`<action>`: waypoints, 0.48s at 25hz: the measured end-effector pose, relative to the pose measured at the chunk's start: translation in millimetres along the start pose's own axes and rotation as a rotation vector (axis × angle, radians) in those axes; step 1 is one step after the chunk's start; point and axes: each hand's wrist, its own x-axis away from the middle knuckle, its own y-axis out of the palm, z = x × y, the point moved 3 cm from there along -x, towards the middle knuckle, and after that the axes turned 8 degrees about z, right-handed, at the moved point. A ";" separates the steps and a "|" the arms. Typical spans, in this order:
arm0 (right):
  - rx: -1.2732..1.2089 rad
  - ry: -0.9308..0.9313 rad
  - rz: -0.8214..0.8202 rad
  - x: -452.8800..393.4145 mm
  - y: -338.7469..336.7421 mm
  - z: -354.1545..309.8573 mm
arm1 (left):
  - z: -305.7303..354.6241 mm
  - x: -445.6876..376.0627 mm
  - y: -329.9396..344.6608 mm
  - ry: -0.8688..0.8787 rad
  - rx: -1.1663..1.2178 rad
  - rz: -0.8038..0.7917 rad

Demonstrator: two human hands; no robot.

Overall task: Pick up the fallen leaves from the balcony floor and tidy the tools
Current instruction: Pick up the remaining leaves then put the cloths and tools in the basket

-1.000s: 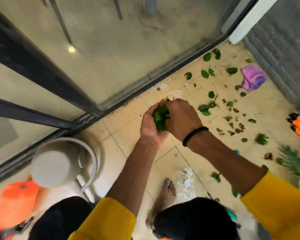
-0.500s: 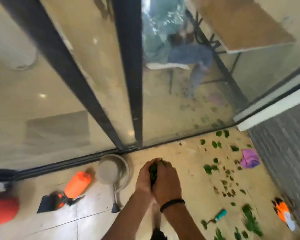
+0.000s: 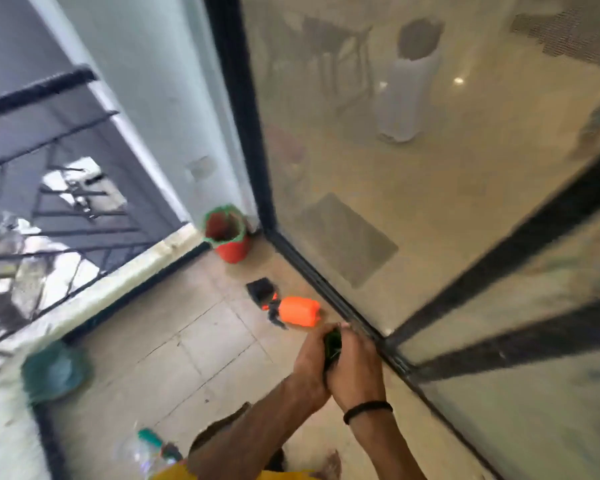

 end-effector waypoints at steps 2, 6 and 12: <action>0.032 -0.138 -0.049 -8.5 24.6 -40.7 | 34.6 1.9 -32.2 0.052 0.164 0.027; 0.033 -0.287 -0.272 -20.3 79.3 -123.6 | 98.7 3.8 -90.1 0.051 0.341 0.147; 0.113 -0.245 -0.305 -72.0 165.8 -207.4 | 218.4 -25.8 -141.6 0.092 0.414 0.100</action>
